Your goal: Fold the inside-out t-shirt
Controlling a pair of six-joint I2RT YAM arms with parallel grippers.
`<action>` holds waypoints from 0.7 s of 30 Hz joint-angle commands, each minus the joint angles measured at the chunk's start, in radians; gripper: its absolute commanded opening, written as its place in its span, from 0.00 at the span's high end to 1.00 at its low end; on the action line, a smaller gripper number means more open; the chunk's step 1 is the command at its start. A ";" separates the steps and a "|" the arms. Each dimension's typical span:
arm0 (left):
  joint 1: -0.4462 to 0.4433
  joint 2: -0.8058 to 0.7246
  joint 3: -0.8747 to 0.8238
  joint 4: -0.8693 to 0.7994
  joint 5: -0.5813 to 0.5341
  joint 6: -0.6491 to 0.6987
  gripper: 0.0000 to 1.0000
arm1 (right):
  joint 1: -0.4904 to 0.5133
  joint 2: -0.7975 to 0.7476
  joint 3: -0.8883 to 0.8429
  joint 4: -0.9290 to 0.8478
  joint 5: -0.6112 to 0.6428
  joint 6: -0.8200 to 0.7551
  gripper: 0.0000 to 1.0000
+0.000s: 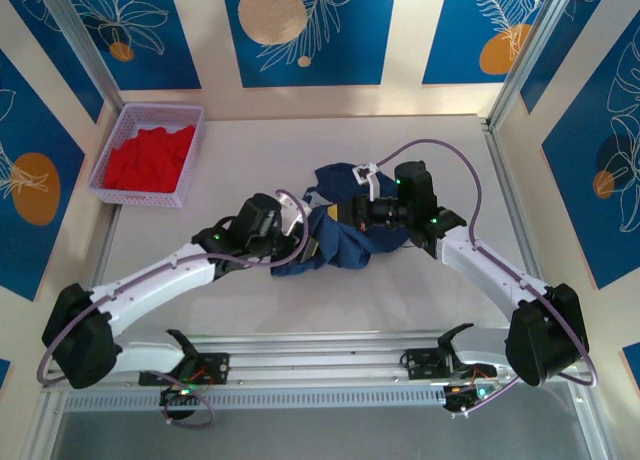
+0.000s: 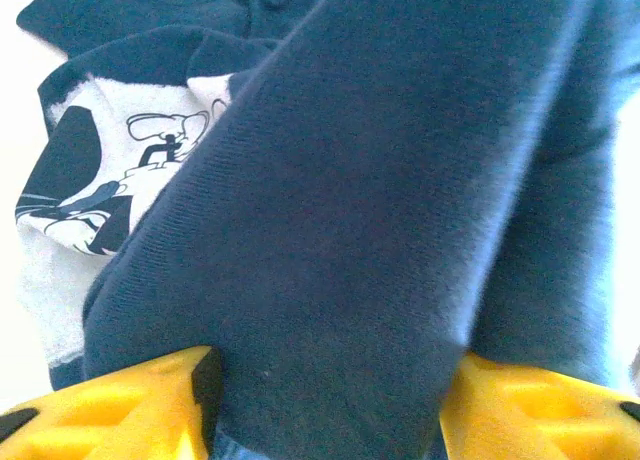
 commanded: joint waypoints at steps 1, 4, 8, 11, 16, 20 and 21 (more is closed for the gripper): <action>0.038 0.042 0.051 0.070 0.025 -0.027 0.54 | -0.005 -0.024 0.016 0.001 -0.062 -0.054 1.00; 0.070 0.060 0.056 0.144 0.169 -0.080 0.86 | -0.014 -0.041 0.036 -0.084 -0.007 -0.097 1.00; 0.100 0.013 0.024 0.238 0.368 -0.206 1.00 | 0.002 -0.032 0.159 -0.423 0.441 -0.082 0.77; 0.111 -0.027 0.022 0.233 0.411 -0.304 1.00 | 0.059 -0.033 0.210 -0.547 0.633 -0.123 0.62; 0.119 -0.058 0.042 0.133 0.340 -0.371 1.00 | 0.166 -0.121 0.163 -0.538 0.674 -0.173 0.36; 0.120 -0.075 0.026 0.156 0.347 -0.386 1.00 | 0.244 -0.160 0.080 -0.471 0.661 -0.177 0.32; 0.120 -0.079 0.023 0.157 0.342 -0.386 1.00 | 0.259 -0.156 0.066 -0.463 0.666 -0.176 0.32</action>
